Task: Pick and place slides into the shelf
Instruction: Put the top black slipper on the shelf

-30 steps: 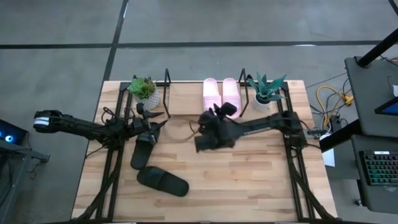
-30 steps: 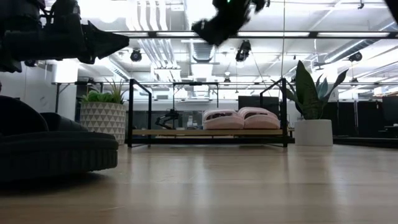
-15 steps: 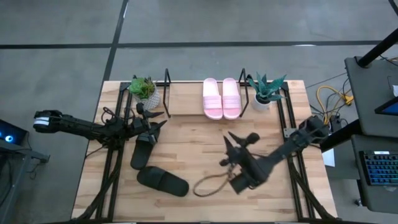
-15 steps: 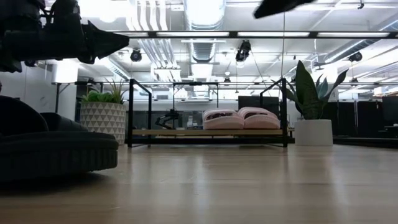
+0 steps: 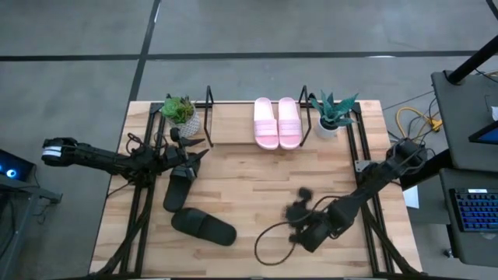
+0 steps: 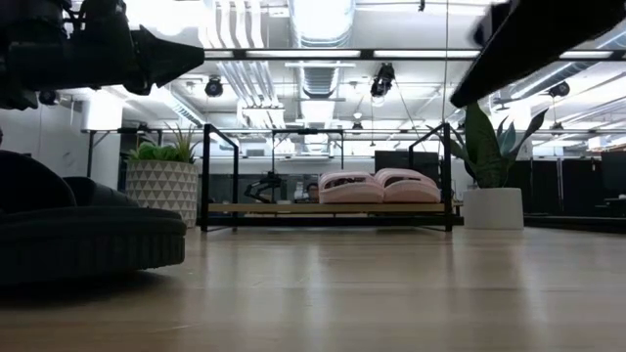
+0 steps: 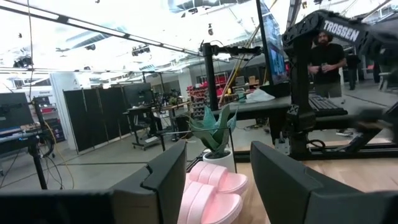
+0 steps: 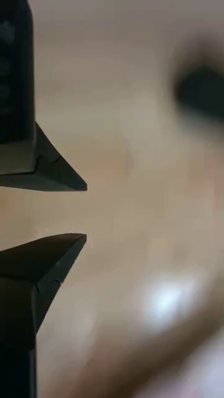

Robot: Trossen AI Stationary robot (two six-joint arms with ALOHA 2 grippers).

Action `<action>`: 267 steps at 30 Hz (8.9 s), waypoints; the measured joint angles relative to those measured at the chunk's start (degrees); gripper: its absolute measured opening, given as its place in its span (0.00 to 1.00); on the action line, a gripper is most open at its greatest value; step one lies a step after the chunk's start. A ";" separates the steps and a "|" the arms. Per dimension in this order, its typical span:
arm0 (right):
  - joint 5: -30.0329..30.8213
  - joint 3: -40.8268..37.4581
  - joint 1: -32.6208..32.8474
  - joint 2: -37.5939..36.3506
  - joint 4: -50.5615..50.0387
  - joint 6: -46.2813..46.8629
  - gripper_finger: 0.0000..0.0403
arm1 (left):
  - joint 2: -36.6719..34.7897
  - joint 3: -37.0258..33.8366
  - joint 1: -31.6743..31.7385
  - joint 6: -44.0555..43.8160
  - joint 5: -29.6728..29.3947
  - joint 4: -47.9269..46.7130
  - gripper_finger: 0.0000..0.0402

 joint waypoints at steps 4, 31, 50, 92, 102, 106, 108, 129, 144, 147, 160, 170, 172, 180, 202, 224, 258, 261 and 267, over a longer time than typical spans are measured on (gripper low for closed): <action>-20.38 -6.26 -0.43 -0.40 26.80 -32.50 0.27 | 0.05 0.29 0.00 0.00 0.03 -0.02 0.41; -21.97 -39.73 -24.67 -8.43 102.62 -51.56 0.20 | 3.34 -0.06 -0.07 1.38 1.58 -0.27 0.41; -21.70 -35.79 -24.72 -8.32 101.04 -50.39 0.18 | 6.00 0.34 -0.07 1.33 1.50 0.02 0.41; -21.69 -35.11 -24.70 -8.32 100.73 -50.43 0.21 | 1.00 19.99 -0.57 -10.28 2.28 -58.61 0.41; -21.61 -35.11 -24.83 -8.36 97.40 -63.86 0.17 | 2.79 29.02 -12.46 -14.88 3.74 -79.58 0.41; -20.28 -35.14 -24.98 -8.36 97.23 -64.18 0.17 | 4.05 31.92 -17.74 -21.65 -4.57 -89.32 0.41; -17.68 -35.14 -24.98 -8.36 97.15 -64.18 0.17 | 4.65 33.12 -19.40 -25.36 -5.46 -94.08 0.41; -9.64 -35.14 -25.00 -8.38 95.48 -67.14 0.17 | 17.63 34.67 -21.09 -39.37 -1.62 -118.45 0.41; -9.64 -35.14 -25.00 -8.38 95.05 -67.17 0.19 | 26.35 35.24 -21.11 -43.60 -7.31 -120.55 0.41; -9.64 -35.14 -25.00 -8.38 95.05 -67.17 0.18 | 27.54 35.44 -21.11 -43.65 -7.47 -120.55 0.41; -9.64 -35.14 -24.99 -8.38 95.04 -68.03 0.19 | 30.89 38.54 -20.96 -43.63 -12.70 -121.44 0.41; -9.64 -35.14 -24.99 -8.38 94.64 -68.54 0.18 | 36.02 38.57 -20.96 -43.67 -12.80 -121.51 0.41; -9.64 -35.14 -24.98 -8.38 94.64 -68.65 0.17 | 37.38 38.57 -20.95 -43.70 -13.05 -121.52 0.41; -9.64 -35.14 -24.98 -8.38 94.64 -68.64 0.19 | 41.96 38.72 -20.57 -44.72 -14.65 -122.51 0.29; -9.66 -35.14 -24.98 -8.38 94.67 -68.66 0.19 | 27.20 45.65 -20.59 -43.06 -16.75 -121.82 0.00; -9.66 -35.14 -25.00 -8.38 94.69 -68.66 0.19 | 31.60 57.16 -11.18 5.36 -34.62 -83.77 0.00; -6.53 -35.16 -24.98 -8.38 92.17 -73.82 0.17 | 54.48 63.53 15.02 14.01 -40.27 -73.73 0.00; -6.51 -35.16 -24.98 -8.38 92.08 -73.84 0.17 | 55.57 63.53 16.18 14.16 -40.43 -73.81 0.00; -4.99 -35.16 -24.98 -8.38 92.06 -74.07 0.19 | 56.30 63.53 18.18 15.14 -40.47 -74.14 0.00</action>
